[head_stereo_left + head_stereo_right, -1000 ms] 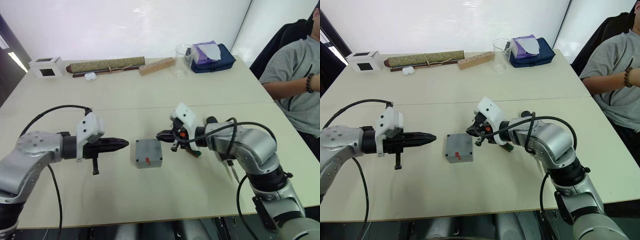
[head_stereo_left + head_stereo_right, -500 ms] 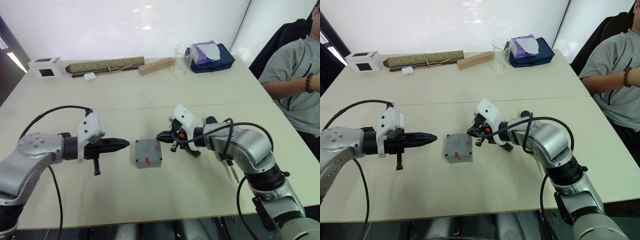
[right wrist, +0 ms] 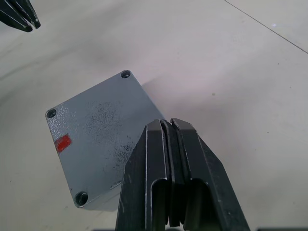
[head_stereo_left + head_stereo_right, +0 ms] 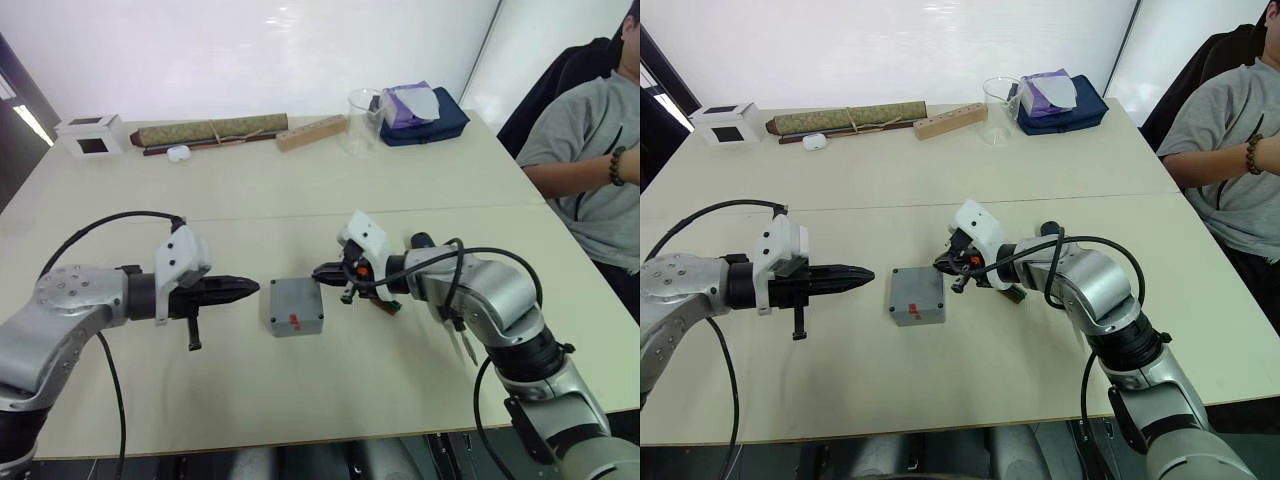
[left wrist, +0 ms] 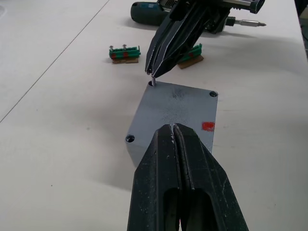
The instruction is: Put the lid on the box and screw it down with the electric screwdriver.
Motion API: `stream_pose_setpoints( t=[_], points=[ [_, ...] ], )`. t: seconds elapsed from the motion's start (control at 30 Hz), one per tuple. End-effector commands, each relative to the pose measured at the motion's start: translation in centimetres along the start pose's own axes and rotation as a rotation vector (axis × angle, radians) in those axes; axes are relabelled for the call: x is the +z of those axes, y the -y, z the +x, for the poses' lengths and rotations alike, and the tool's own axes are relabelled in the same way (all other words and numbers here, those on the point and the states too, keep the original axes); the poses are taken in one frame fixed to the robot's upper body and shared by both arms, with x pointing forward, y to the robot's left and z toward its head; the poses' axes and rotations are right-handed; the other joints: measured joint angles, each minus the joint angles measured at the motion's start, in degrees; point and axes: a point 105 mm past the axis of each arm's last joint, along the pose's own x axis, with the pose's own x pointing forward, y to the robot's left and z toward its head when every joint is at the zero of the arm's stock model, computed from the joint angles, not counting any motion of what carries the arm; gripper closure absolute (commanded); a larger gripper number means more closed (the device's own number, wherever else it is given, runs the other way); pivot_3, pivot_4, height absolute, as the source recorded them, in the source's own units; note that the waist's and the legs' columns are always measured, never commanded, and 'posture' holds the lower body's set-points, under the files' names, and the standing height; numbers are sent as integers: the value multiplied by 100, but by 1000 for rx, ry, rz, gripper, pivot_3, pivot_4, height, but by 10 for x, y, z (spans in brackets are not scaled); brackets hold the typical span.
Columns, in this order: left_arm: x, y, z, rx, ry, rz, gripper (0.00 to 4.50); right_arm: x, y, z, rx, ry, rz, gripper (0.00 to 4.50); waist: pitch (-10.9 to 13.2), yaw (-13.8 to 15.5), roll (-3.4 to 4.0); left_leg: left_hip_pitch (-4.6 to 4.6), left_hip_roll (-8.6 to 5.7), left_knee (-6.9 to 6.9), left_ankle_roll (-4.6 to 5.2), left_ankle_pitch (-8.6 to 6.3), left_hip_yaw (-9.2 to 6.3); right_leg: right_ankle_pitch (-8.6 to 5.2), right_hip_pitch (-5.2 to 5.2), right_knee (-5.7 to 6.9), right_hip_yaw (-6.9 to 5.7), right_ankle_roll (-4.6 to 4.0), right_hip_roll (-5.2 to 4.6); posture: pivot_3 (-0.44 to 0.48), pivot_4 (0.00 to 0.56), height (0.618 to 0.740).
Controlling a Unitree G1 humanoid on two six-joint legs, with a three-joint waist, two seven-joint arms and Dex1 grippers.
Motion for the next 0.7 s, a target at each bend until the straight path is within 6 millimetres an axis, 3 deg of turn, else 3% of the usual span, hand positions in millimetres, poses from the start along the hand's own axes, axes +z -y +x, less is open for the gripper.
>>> stream_pose_setpoints(
  t=[0.03, 0.7],
  points=[
    [9, 2, 0, 7, 20, 52, 4500, -9, -3, 6, 14, -32, 8, 4458, 0, 0, 0, 0, 0, 0, 0, 0, 0, 0, 0, 0, 0, 0, 0, 0, 150, 736],
    [9, 0, 5, 8, 30, 66, 4500, -14, 9, 2, -18, -58, 1, 4458, -1, 3, 0, 1, 0, 0, 0, 0, 0, 0, 1, 1, 0, 0, 0, 0, 150, 736]
  ],
)
